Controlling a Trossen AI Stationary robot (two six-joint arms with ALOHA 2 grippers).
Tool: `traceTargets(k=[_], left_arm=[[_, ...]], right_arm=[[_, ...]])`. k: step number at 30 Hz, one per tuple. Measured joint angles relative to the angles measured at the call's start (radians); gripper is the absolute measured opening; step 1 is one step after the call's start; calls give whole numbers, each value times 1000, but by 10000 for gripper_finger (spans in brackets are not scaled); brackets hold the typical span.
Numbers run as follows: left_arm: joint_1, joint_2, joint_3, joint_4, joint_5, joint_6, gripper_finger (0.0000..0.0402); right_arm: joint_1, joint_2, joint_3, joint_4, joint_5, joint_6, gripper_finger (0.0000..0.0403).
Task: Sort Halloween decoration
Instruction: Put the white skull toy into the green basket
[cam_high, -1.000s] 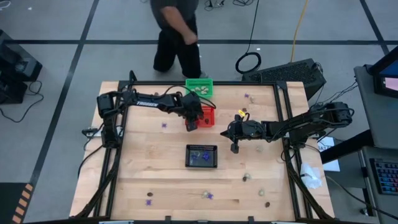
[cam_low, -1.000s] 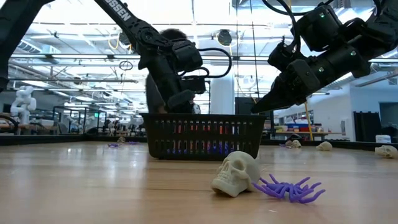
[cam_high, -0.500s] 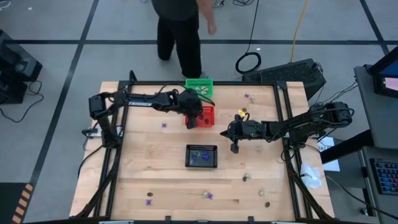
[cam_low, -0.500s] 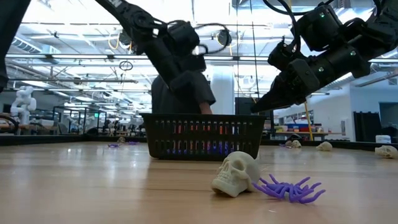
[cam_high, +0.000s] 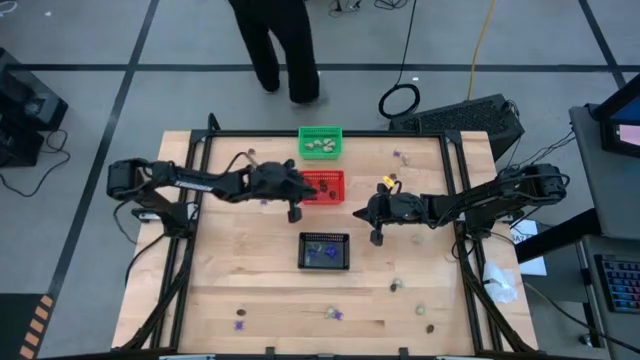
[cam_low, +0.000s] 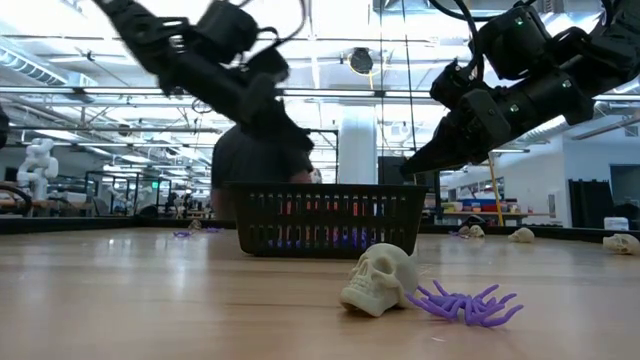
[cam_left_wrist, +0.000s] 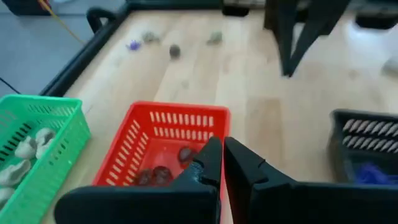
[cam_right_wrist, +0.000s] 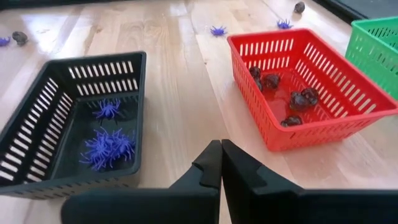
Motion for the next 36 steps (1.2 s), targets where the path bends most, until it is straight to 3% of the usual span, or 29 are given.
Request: traceTargets(k=[4, 15, 24, 30, 36], left_arm=[[-19, -50, -132, 196, -57, -35, 12], [-23, -83, -367, 485, -72, -36, 12], [-23, -82, -451, 572, -77, -107, 12], [-23, -82, -453, 600, -77, -111, 12], [-23, -82, -453, 600, -73, -106, 12]], right_arm=[[0, 0, 0, 5, 0, 3, 0], [0, -22, 0, -44, 27, 85, 0], [-22, -278, 0, -598, 234, 292, 16], [-95, -420, 0, -867, 287, 401, 78], [-216, -438, 0, -1081, 280, 455, 150]])
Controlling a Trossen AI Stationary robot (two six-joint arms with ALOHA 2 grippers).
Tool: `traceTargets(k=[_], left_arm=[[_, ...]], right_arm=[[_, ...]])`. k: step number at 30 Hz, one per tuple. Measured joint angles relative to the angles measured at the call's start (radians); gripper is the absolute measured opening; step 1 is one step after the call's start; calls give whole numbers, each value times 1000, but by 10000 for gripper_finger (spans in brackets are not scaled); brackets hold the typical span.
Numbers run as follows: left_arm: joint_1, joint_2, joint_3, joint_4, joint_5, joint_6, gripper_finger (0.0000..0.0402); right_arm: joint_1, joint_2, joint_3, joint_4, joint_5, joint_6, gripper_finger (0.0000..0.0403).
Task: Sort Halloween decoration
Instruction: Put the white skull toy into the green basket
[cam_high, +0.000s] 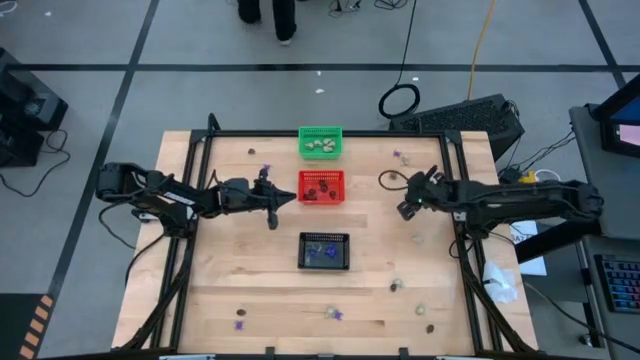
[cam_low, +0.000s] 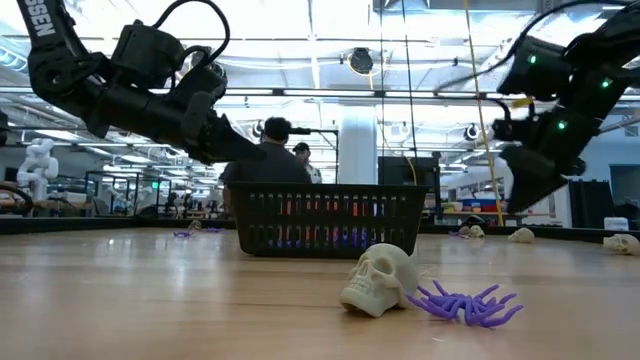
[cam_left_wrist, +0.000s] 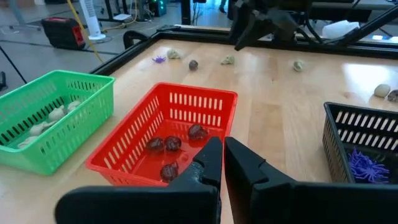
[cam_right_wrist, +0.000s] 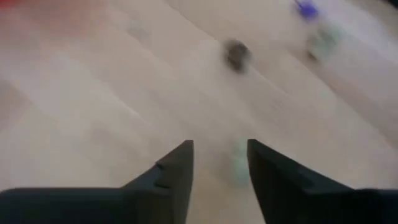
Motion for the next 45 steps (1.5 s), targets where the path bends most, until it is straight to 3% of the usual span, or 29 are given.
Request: traceTargets(k=[7, 23, 30, 38, 45], left_arm=[[0, 0, 0, -6, 3, 2, 12], [0, 0, 0, -14, 7, 3, 12], [0, 0, 0, -15, 7, 3, 12], [0, 0, 0, -14, 7, 3, 12], [0, 0, 0, -14, 7, 3, 12]], right_arm=[[-107, 35, 0, -34, -31, -28, 188], [-254, 167, 0, 79, -213, -142, 188], [-285, 222, 4, 93, -231, -162, 149], [-286, 218, 2, 108, -239, -204, 64], [-272, 163, 3, 101, -237, -211, 60]])
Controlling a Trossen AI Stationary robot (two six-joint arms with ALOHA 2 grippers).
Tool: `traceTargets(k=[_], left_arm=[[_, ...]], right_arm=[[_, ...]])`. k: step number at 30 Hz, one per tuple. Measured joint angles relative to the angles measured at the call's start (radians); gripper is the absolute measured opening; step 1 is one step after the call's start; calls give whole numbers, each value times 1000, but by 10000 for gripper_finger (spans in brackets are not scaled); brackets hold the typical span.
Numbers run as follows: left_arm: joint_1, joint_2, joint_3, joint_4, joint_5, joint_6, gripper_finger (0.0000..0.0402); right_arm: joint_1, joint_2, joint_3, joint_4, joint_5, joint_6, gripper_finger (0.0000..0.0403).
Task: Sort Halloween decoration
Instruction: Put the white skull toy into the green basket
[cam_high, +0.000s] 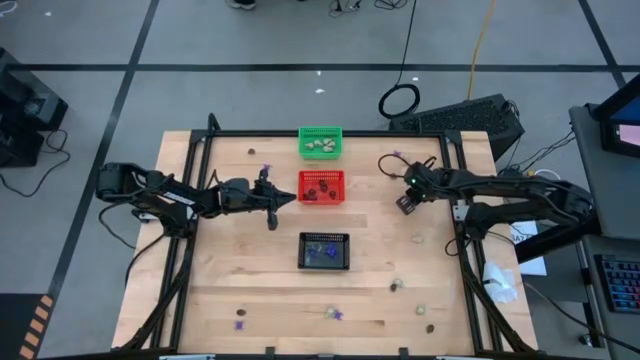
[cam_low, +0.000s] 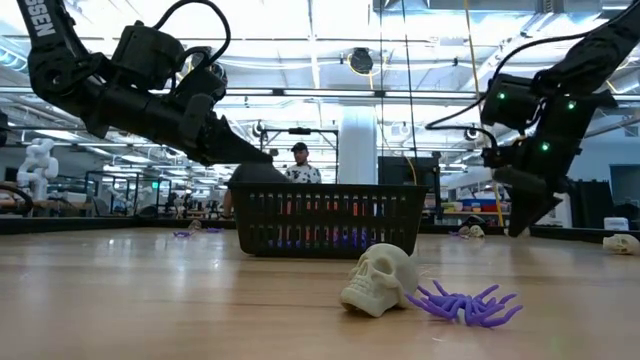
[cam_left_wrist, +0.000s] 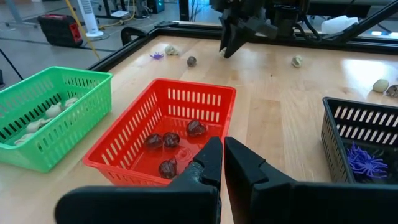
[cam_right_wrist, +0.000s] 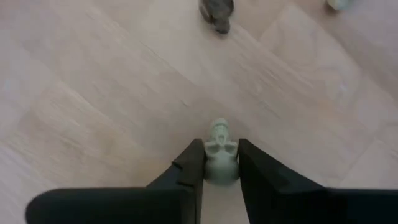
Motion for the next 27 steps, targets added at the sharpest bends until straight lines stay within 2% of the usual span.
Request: traceTargets(k=[4, 10, 14, 20, 25, 27], left_arm=[[0, 0, 0, 0, 0, 0, 12], [0, 0, 0, 0, 0, 0, 12], [0, 0, 0, 1, 0, 0, 12], [0, 0, 0, 2, 0, 0, 12], [0, 0, 0, 4, 0, 17, 12], [0, 0, 0, 3, 0, 17, 12]], right_arm=[[33, -7, 41, 20, -47, 2, 60], [76, -2, 124, 132, -51, -25, 60], [89, 48, 224, 153, -51, -57, 59], [81, 211, 437, 159, -58, -157, 59], [41, 399, 650, 134, -171, -243, 59], [25, 479, 752, 96, -184, -274, 60]])
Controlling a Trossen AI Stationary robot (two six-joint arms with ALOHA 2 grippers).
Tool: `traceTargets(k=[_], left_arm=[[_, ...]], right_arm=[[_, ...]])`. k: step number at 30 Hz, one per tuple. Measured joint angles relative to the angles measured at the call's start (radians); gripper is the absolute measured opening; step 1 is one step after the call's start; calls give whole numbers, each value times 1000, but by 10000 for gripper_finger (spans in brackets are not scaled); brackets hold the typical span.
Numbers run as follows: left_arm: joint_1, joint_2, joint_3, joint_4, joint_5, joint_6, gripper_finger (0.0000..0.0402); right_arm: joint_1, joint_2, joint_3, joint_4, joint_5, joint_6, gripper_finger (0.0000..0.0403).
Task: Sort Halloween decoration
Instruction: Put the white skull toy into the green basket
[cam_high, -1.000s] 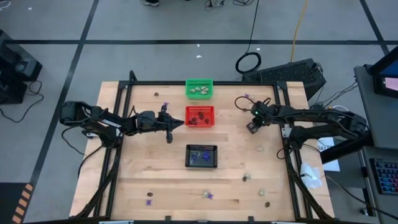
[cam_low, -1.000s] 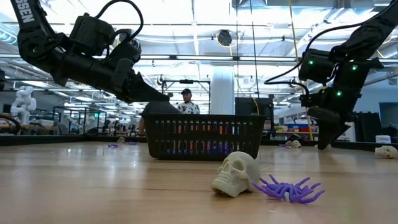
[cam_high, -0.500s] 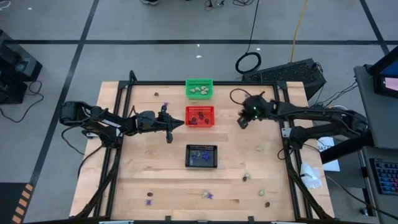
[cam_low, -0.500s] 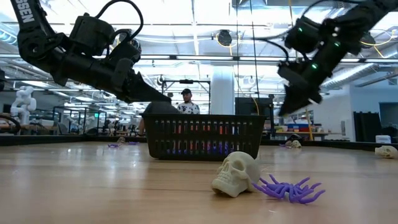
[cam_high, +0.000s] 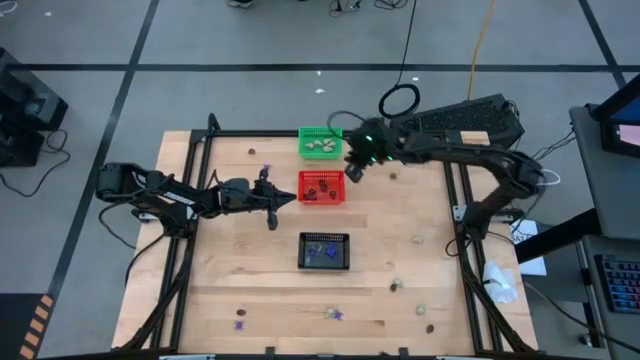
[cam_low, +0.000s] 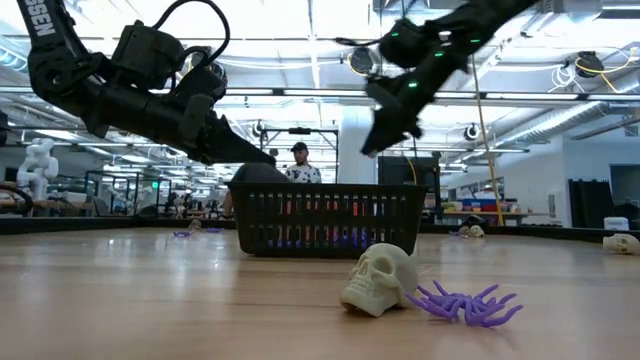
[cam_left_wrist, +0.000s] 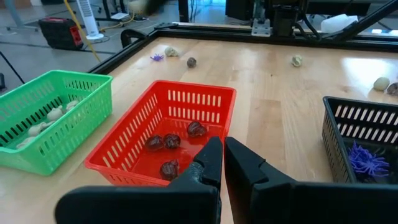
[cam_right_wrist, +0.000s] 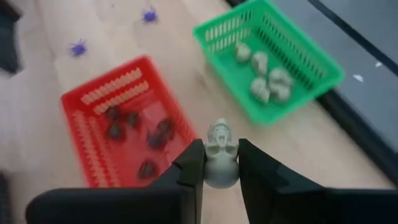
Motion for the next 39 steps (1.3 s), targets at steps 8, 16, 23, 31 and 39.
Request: traceTargets(k=[8, 16, 23, 31, 39], left_arm=[[0, 0, 0, -3, 0, 0, 12], [0, 0, 0, -3, 0, 0, 12], [0, 0, 0, -4, 2, 0, 12], [0, 0, 0, -4, 3, 1, 12], [0, 0, 0, -8, 3, 1, 12]], right_arm=[[-69, 277, 340, -126, -25, -96, 60], [-130, 462, 475, -166, -53, -109, 60], [-169, 558, 510, -184, -104, -107, 60], [-180, 583, 511, -181, -103, -107, 66], [-175, 579, 511, -168, -98, -103, 131]])
